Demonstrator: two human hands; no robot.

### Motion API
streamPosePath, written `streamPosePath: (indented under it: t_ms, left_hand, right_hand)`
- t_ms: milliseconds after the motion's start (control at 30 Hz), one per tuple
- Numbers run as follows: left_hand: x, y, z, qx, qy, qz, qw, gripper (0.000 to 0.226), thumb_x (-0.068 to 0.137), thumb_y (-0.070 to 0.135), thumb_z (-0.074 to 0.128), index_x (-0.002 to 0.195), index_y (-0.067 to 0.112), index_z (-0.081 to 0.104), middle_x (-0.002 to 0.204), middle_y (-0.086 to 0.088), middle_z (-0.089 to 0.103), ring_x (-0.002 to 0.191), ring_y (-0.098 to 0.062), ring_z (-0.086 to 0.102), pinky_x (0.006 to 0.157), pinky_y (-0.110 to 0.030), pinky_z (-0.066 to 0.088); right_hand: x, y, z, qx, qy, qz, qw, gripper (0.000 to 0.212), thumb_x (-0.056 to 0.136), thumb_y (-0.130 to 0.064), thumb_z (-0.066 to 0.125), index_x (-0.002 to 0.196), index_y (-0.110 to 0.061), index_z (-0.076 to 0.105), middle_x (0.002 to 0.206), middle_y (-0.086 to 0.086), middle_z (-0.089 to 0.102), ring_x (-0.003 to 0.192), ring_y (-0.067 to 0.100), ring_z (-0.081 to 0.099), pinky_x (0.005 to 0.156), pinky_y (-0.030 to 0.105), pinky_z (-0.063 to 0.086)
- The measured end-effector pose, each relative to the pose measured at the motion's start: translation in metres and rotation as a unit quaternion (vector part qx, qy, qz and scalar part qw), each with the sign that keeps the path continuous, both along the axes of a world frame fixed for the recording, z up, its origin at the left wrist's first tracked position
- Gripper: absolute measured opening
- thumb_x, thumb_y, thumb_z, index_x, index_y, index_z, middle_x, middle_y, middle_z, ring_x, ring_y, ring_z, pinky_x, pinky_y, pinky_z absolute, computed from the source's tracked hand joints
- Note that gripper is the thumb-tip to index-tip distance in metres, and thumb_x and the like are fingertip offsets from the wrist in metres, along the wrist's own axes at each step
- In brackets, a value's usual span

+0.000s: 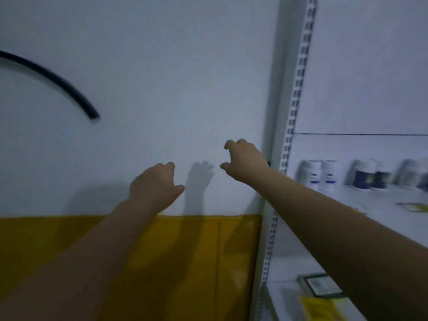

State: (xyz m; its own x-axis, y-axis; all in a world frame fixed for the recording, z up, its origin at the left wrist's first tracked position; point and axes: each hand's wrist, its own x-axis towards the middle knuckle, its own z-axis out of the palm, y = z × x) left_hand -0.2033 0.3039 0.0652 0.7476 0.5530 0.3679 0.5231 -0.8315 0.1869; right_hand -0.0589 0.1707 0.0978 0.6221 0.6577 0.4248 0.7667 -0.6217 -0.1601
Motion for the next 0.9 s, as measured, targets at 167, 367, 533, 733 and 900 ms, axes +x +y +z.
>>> streamPosePath:
  t_ms: [167,367,533,733,900]
  left_hand:
    - [0.067,-0.117,0.027,-0.004,-0.02,-0.146,0.989,0.046,0.089,0.042,0.057,0.121,0.011,0.05,0.118,-0.009,0.057,0.103,-0.026,0.056,0.079,-0.036,0.048]
    - [0.149,-0.299,0.037,0.005,-0.009,-0.3,0.954,0.042,0.088,0.043,0.057,0.118,0.015,0.051,0.117,-0.007,0.057,0.103,-0.025,0.055,0.076,-0.034,0.045]
    - [0.206,-0.452,0.04,-0.008,0.0,-0.397,0.918,0.043,0.086,0.043,0.06,0.116,0.014,0.051,0.112,-0.008,0.059,0.1,-0.025,0.055,0.076,-0.034,0.045]
    - [0.262,-0.613,0.034,-0.045,0.02,-0.454,0.889,0.052,0.086,0.045,0.06,0.126,0.013,0.048,0.124,-0.009,0.056,0.11,-0.026,0.053,0.086,-0.037,0.047]
    - [0.316,-0.714,0.031,-0.044,0.034,-0.48,0.876,0.056,0.087,0.045,0.059,0.132,0.015,0.045,0.127,-0.007,0.054,0.11,-0.024,0.052,0.081,-0.032,0.046]
  right_hand:
    - [0.028,-0.151,0.018,0.017,-0.003,-0.132,0.991,0.045,0.09,-0.028,0.058,0.129,-0.01,0.045,0.126,0.014,0.047,0.116,0.032,0.046,0.091,0.041,0.047]
    - [0.053,-0.358,0.016,0.025,0.006,-0.298,0.954,0.043,0.09,-0.026,0.058,0.127,-0.01,0.045,0.122,0.014,0.048,0.113,0.033,0.048,0.09,0.039,0.044]
    - [0.065,-0.525,0.015,0.013,0.023,-0.399,0.917,0.05,0.089,-0.034,0.061,0.13,-0.011,0.045,0.126,0.013,0.051,0.113,0.031,0.051,0.086,0.039,0.047]
    - [0.085,-0.688,0.01,0.006,0.044,-0.473,0.88,0.055,0.089,-0.037,0.06,0.134,-0.01,0.042,0.132,0.014,0.05,0.118,0.032,0.048,0.095,0.041,0.047]
    - [0.123,-0.788,0.003,0.002,0.062,-0.507,0.86,0.051,0.091,-0.035,0.057,0.132,-0.01,0.043,0.128,0.014,0.05,0.114,0.031,0.05,0.088,0.039,0.049]
